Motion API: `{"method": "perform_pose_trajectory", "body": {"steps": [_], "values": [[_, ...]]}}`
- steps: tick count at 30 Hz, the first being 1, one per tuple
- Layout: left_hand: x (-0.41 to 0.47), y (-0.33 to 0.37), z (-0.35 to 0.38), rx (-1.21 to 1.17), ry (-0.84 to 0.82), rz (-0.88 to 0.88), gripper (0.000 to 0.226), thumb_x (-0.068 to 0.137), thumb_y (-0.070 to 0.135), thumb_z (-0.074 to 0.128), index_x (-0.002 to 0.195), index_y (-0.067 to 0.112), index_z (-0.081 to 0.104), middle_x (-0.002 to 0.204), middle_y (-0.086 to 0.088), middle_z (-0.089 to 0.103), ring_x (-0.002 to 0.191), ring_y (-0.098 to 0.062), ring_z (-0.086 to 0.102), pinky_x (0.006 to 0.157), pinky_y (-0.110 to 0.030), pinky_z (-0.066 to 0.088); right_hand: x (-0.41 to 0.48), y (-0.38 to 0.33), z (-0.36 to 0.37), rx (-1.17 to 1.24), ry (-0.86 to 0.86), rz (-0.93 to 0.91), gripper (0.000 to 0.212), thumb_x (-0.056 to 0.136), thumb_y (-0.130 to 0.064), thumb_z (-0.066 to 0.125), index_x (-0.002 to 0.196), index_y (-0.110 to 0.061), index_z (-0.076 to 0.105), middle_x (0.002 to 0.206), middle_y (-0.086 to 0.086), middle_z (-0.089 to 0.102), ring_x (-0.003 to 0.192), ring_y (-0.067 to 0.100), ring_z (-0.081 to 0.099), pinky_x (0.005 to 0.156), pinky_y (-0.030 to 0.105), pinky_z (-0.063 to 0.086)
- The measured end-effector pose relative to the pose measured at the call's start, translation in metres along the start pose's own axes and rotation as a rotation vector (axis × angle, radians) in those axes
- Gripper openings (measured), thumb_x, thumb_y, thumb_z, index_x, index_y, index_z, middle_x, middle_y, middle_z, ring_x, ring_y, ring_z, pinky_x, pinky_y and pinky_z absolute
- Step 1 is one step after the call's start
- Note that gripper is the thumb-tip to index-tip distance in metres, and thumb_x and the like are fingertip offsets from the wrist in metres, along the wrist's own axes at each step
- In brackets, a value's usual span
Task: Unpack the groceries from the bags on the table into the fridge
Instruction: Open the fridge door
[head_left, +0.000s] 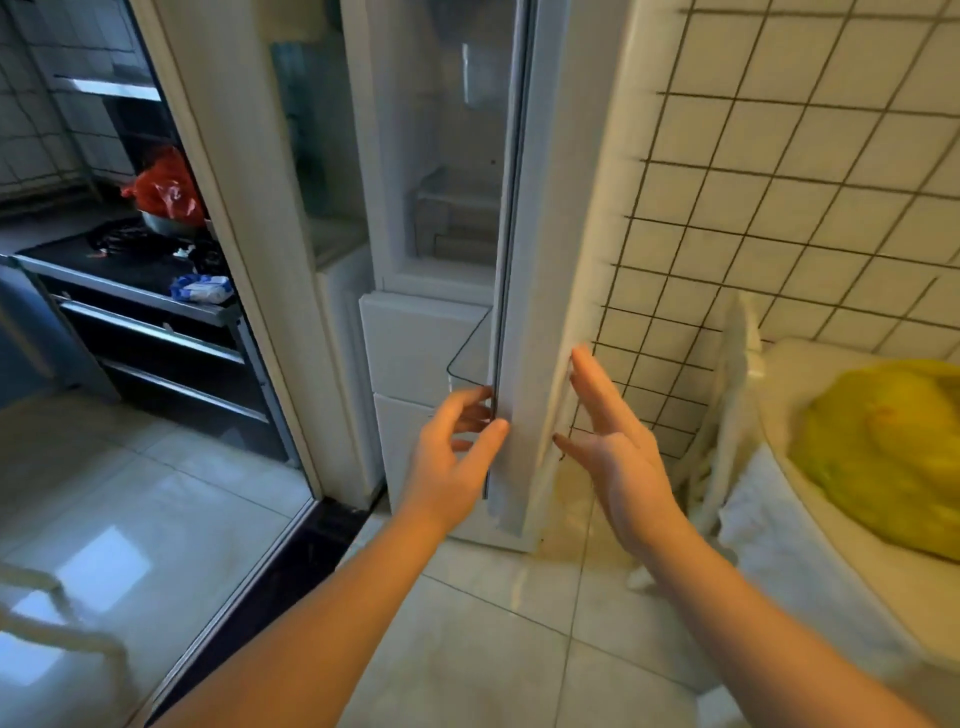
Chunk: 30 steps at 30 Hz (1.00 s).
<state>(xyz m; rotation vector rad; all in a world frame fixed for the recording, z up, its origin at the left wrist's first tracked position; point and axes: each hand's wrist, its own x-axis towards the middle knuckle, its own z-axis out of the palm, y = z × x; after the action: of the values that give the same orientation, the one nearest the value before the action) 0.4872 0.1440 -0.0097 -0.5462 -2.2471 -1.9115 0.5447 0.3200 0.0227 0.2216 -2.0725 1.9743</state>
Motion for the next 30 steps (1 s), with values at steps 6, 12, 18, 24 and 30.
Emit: {"method": "perform_pose_trajectory", "body": {"steps": [6, 12, 18, 24, 30], "values": [[-0.027, 0.017, 0.075, 0.075, -0.045, 0.07, 0.036, 0.088, 0.044, 0.062, 0.123, 0.042, 0.054, 0.115, 0.008, 0.063, 0.106, -0.005, 0.063, 0.085, -0.028, 0.055, -0.04, -0.007, -0.076, 0.137, 0.044, 0.126, 0.082, 0.076, 0.001, 0.032, 0.148, -0.035, 0.042, 0.15, -0.012, 0.047, 0.142, 0.01, 0.039, 0.11, 0.058, 0.04], [-0.055, 0.037, 0.165, 0.125, -0.129, 0.084, 0.056, 0.089, 0.044, 0.063, 0.14, 0.042, 0.043, 0.126, 0.014, 0.051, 0.113, -0.003, 0.056, 0.096, -0.028, 0.049, -0.076, -0.011, -0.151, 0.096, 0.078, 0.149, 0.077, 0.073, -0.004, 0.035, 0.144, -0.033, 0.044, 0.14, -0.01, 0.058, 0.133, 0.013, 0.051, 0.093, 0.032, 0.054], [-0.07, 0.055, 0.241, 0.201, -0.241, 0.042, 0.083, 0.087, 0.051, 0.063, 0.157, 0.033, 0.022, 0.137, 0.015, 0.033, 0.125, -0.003, 0.045, 0.103, -0.027, 0.042, -0.091, -0.005, -0.214, -0.014, 0.122, 0.207, 0.089, 0.069, -0.006, 0.039, 0.155, -0.028, 0.028, 0.153, -0.006, 0.044, 0.141, 0.012, 0.04, 0.114, 0.042, 0.039], [-0.068, 0.072, 0.288, 0.265, -0.311, -0.021, 0.089, 0.092, 0.034, 0.065, 0.159, 0.037, 0.008, 0.144, 0.015, 0.024, 0.117, -0.004, 0.043, 0.1, -0.033, 0.045, -0.097, -0.002, -0.254, -0.055, 0.151, 0.272, 0.095, 0.07, -0.01, 0.041, 0.158, -0.034, 0.015, 0.164, -0.007, 0.021, 0.15, 0.013, 0.022, 0.12, 0.051, 0.027], [-0.069, 0.084, 0.316, 0.262, -0.347, -0.055, 0.092, 0.088, 0.023, 0.061, 0.159, 0.038, 0.005, 0.153, 0.014, 0.017, 0.113, -0.004, 0.042, 0.098, -0.04, 0.051, -0.097, -0.001, -0.28, -0.07, 0.145, 0.296, 0.09, 0.073, -0.013, 0.043, 0.155, -0.044, 0.019, 0.163, -0.014, 0.023, 0.15, 0.012, 0.023, 0.119, 0.053, 0.029]]}}
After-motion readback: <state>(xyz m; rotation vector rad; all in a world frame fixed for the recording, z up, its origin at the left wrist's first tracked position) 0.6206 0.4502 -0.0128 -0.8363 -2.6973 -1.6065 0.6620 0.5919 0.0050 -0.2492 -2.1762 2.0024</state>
